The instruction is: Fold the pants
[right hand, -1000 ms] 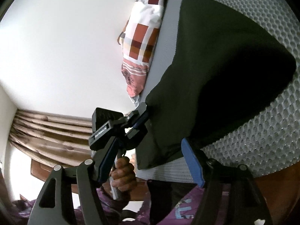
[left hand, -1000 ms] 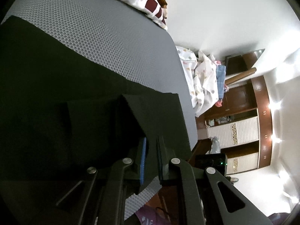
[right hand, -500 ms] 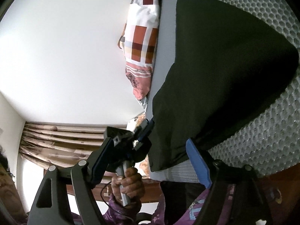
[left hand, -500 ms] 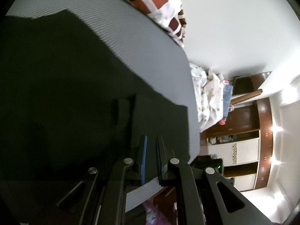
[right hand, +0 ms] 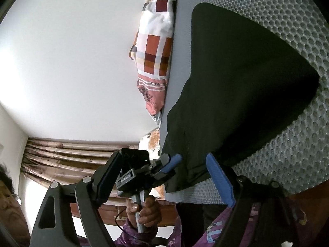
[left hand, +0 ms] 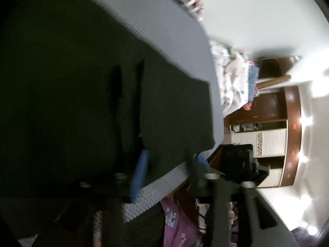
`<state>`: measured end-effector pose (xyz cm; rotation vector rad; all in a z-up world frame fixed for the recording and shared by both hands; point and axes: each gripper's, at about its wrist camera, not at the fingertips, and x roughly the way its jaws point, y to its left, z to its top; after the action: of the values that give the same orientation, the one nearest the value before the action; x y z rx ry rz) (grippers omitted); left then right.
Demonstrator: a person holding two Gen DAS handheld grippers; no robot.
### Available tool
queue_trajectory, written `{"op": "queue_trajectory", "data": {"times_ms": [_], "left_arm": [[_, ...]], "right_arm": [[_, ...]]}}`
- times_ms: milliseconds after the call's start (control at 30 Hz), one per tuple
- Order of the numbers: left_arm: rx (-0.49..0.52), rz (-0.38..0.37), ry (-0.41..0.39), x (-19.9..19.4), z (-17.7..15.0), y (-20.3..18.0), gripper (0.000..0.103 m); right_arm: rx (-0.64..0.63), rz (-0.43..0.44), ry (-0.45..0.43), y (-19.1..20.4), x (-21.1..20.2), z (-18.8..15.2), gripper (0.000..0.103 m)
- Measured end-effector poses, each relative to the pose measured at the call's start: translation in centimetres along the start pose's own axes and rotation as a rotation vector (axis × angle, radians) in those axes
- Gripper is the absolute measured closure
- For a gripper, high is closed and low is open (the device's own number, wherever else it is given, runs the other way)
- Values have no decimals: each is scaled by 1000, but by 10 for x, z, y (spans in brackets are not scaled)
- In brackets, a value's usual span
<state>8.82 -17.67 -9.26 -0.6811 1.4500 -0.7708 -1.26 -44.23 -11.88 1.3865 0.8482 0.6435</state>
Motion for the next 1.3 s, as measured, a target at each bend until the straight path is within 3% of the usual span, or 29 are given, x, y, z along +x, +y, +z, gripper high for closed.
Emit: {"op": "queue_trajectory", "data": {"times_ms": [167, 267, 400, 500, 533, 600, 633, 900, 1067, 1300], "left_arm": [[-59, -97, 39, 9, 3, 3, 50], [-57, -68, 44, 14, 7, 0, 50], [-116, -109, 49, 13, 11, 7, 50], [-86, -100, 15, 6, 8, 7, 51], [-57, -75, -7, 4, 7, 3, 52], [-25, -53, -7, 6, 7, -1, 85], [-19, -43, 4, 9, 6, -2, 88], [-38, -32, -10, 11, 4, 7, 96], [-8, -32, -70, -2, 2, 1, 101], [-64, -19, -129, -25, -10, 12, 101]], "right_arm": [[-4, 2, 10, 2, 2, 1, 21], [2, 10, 11, 0, 2, 2, 21], [-2, 12, 16, -2, 0, 2, 21], [0, 12, 24, -1, 0, 2, 20], [0, 10, 29, 0, 2, 2, 20], [0, 7, 42, 1, 5, 2, 20], [-1, 9, 47, 1, 6, 3, 19], [-7, 14, 47, 6, 10, 5, 18], [1, 9, 47, 4, 10, 4, 17], [1, 15, 28, 4, 3, 4, 15]]}}
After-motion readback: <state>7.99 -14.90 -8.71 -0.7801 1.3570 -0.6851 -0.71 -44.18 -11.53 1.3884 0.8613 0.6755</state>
